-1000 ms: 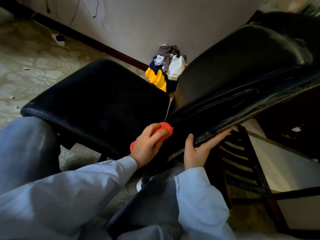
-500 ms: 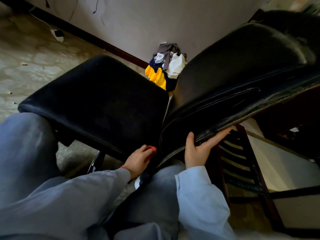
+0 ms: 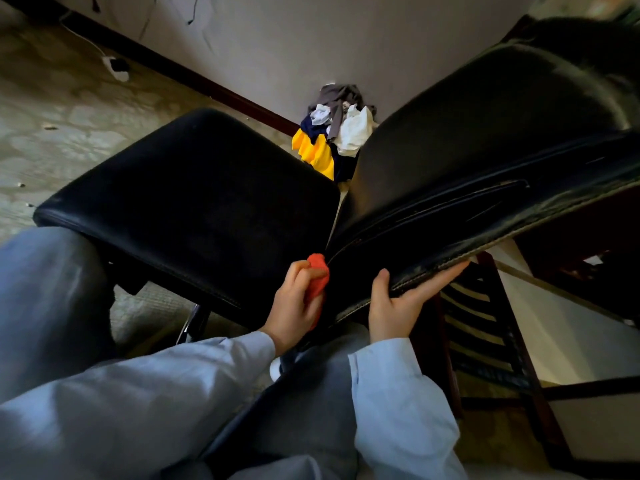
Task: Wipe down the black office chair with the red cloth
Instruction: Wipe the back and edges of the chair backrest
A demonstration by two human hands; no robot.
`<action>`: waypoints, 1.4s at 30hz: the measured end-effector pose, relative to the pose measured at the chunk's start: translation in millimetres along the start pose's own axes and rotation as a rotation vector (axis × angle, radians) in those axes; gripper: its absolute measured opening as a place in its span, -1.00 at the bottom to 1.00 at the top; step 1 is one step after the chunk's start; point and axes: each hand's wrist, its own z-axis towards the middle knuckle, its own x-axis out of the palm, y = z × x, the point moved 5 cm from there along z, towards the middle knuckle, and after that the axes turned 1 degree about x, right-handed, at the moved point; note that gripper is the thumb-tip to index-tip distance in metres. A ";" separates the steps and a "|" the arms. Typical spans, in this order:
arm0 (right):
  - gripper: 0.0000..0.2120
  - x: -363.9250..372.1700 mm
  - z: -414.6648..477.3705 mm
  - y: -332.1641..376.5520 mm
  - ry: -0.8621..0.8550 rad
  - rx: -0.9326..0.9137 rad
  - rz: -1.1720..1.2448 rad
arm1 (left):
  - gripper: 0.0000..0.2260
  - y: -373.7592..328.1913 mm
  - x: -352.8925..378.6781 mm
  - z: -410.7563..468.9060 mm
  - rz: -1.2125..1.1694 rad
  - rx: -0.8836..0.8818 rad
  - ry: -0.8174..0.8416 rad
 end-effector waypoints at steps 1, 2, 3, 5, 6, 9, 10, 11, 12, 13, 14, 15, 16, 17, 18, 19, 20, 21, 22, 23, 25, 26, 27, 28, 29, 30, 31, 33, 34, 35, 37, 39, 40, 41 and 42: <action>-0.09 0.1 0.2 -0.3 -0.002 -0.003 -0.004 | -0.76 2.1 1.6 -3.0 0.027 0.023 0.041; -0.09 0.1 0.5 -0.6 -0.002 -0.006 -0.006 | -0.78 5.0 3.1 -6.0 0.060 0.056 0.091; -0.09 0.0 0.8 -1.3 0.001 -0.006 -0.007 | -0.80 8.2 3.5 -8.8 0.086 0.082 0.151; -0.10 -1.1 1.2 -3.2 0.011 0.001 -0.011 | -0.82 16.9 2.0 -13.0 0.138 0.114 0.278; -0.10 -2.4 1.5 -4.1 0.016 0.005 -0.014 | -0.81 21.5 -0.2 -13.9 0.156 0.118 0.319; -0.07 -4.4 2.6 -5.9 0.027 0.024 -0.012 | -0.78 21.3 -17.0 -4.5 0.089 0.059 0.213; -0.06 -4.4 3.7 -6.0 0.023 0.034 -0.008 | -0.77 15.8 -24.0 4.0 0.048 0.027 0.115; -0.06 -4.1 4.7 -5.8 0.016 0.043 -0.007 | -0.77 7.8 -29.6 14.1 0.009 0.004 0.016; -0.06 -4.1 6.1 -5.9 0.004 0.049 -0.003 | -0.78 -1.9 -33.1 26.0 -0.023 -0.005 -0.062; -0.06 -4.3 7.4 -6.1 -0.007 0.057 0.000 | -0.78 -13.8 -34.3 39.3 -0.052 -0.001 -0.105; -0.07 -4.7 8.4 -6.1 -0.016 0.065 0.004 | -0.78 -26.9 -34.0 52.9 -0.068 0.019 -0.120; -0.07 -5.5 10.1 -6.2 -0.027 0.071 0.008 | -0.77 -41.5 -32.7 67.7 -0.075 0.055 -0.116; -0.07 -6.9 11.8 -6.3 -0.035 0.076 0.009 | -0.77 -55.5 -30.1 81.7 -0.073 0.095 -0.108; -0.07 -8.1 14.0 -6.9 -0.042 0.081 0.009 | -0.75 -68.2 -26.2 94.9 -0.072 0.132 -0.100; -0.07 -9.0 16.4 -7.6 -0.044 0.089 0.005 | -0.74 -79.7 -20.8 106.9 -0.070 0.157 -0.091; -0.08 -9.6 18.9 -8.2 -0.045 0.099 0.000 | -0.72 -89.1 -13.1 117.1 -0.069 0.167 -0.073; -0.07 -10.9 22.2 -8.5 -0.047 0.106 -0.002 | -0.71 -97.0 -3.1 125.2 -0.058 0.166 -0.043; -0.06 -12.3 25.0 -9.5 -0.046 0.107 -0.004 | -0.71 -102.3 7.9 130.4 -0.028 0.158 -0.011; -0.05 -14.2 28.1 -10.8 -0.040 0.105 -0.005 | -0.70 -105.6 18.1 133.2 0.019 0.152 0.007; -0.03 -15.7 30.5 -12.9 -0.030 0.108 -0.006 | -0.68 -107.2 25.5 133.8 0.065 0.155 0.007; -0.02 -18.2 34.7 -17.0 -0.011 0.129 -0.009 | -0.67 -106.1 31.9 131.3 0.103 0.180 0.002; -0.01 -19.3 37.0 -19.0 -0.006 0.141 -0.015 | -0.68 -105.2 32.7 129.1 0.099 0.198 0.014; -0.01 -20.1 39.6 -21.1 -0.003 0.151 -0.021 | -0.69 -104.0 32.5 126.5 0.090 0.215 0.032; -0.01 -20.9 42.0 -23.2 0.000 0.166 -0.026 | -0.70 -102.2 31.8 123.4 0.073 0.223 0.053; -0.03 -21.6 44.4 -25.0 0.000 0.185 -0.027 | -0.72 -99.7 30.6 119.9 0.043 0.224 0.074; -0.05 -22.7 46.9 -26.8 -0.004 0.207 -0.024 | -0.73 -97.0 29.6 117.3 0.008 0.221 0.102; -0.07 -23.5 49.2 -28.6 -0.006 0.231 -0.018 | -0.75 -93.9 28.9 115.0 -0.020 0.226 0.143; -0.09 -25.0 52.7 -29.3 -0.012 0.268 -0.014 | -0.78 -90.2 28.2 113.7 -0.038 0.264 0.256; -0.10 -25.2 54.3 -28.4 -0.017 0.279 -0.015 | -0.79 -88.9 27.8 115.6 -0.034 0.283 0.303; -0.10 -25.1 56.5 -27.3 -0.023 0.290 -0.016 | -0.79 -88.1 27.2 120.6 -0.029 0.285 0.315; -0.10 -24.2 60.7 -26.1 -0.030 0.324 -0.042 | -0.79 -87.5 23.3 140.3 -0.034 0.216 0.221; -0.10 -23.6 63.9 -26.8 -0.023 0.367 -0.063 | -0.77 -90.9 19.4 167.4 -0.016 0.138 0.078; -0.10 -25.1 66.7 -27.8 -0.021 0.387 -0.064 | -0.76 -95.3 20.2 182.4 -0.001 0.127 0.036; -0.11 -26.9 70.0 -28.0 -0.020 0.405 -0.063 | -0.75 -100.9 22.9 196.5 0.018 0.130 0.019; -0.13 -29.5 73.9 -26.3 -0.015 0.413 -0.058 | -0.75 -108.4 27.2 209.3 0.035 0.143 0.013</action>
